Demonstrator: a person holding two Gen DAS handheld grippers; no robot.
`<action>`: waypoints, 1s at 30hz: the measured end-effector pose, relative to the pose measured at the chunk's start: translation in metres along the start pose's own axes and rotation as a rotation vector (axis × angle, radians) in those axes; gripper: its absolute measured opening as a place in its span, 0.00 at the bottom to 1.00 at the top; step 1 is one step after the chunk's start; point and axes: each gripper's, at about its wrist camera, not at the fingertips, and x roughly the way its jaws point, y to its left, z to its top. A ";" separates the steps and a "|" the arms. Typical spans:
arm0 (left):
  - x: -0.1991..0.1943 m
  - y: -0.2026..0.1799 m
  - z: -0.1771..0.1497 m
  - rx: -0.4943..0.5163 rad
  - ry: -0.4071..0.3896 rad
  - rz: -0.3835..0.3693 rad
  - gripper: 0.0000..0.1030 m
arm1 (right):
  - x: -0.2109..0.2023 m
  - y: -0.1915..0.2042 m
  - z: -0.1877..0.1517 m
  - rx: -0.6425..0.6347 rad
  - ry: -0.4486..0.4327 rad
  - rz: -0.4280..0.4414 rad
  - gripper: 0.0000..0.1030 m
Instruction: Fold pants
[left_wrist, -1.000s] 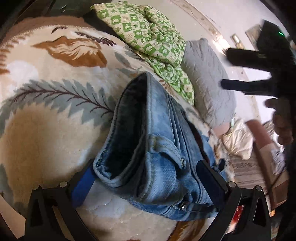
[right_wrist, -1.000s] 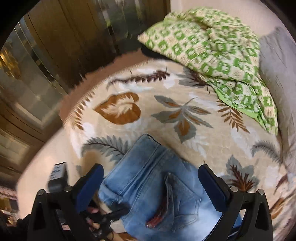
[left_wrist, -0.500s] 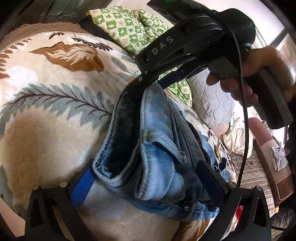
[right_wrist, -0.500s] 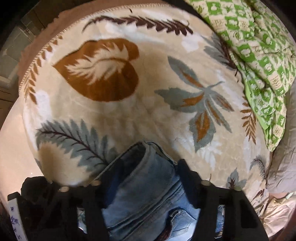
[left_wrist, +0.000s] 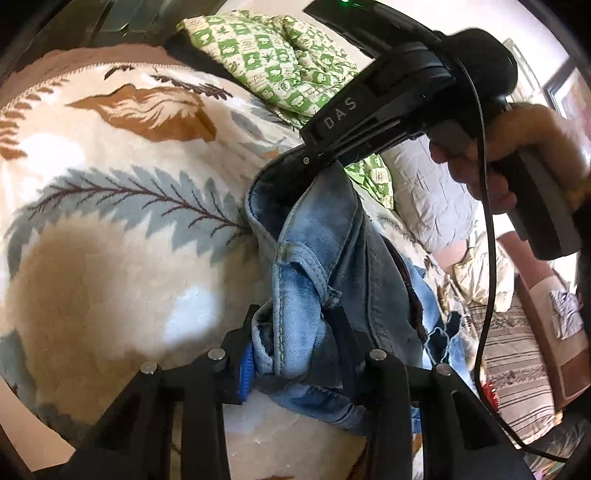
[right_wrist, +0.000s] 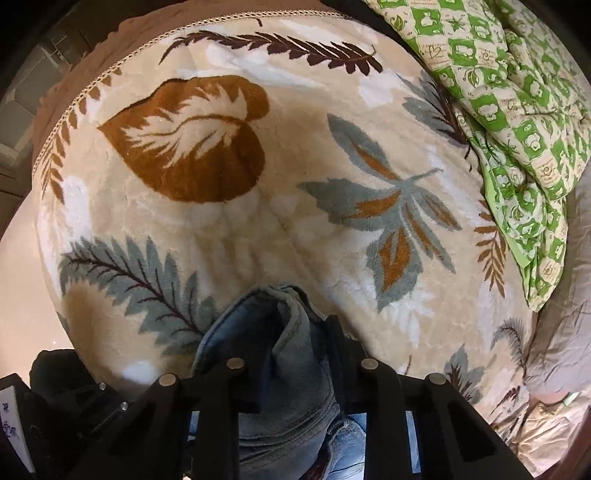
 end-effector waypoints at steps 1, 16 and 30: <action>-0.002 -0.002 0.000 0.009 -0.008 0.001 0.37 | -0.001 0.000 0.000 -0.001 -0.003 -0.002 0.25; -0.031 -0.089 0.004 0.294 -0.115 0.097 0.35 | -0.081 -0.028 -0.071 0.100 -0.263 0.095 0.17; -0.024 -0.255 -0.020 0.619 -0.075 0.032 0.21 | -0.129 -0.176 -0.278 0.466 -0.571 0.226 0.12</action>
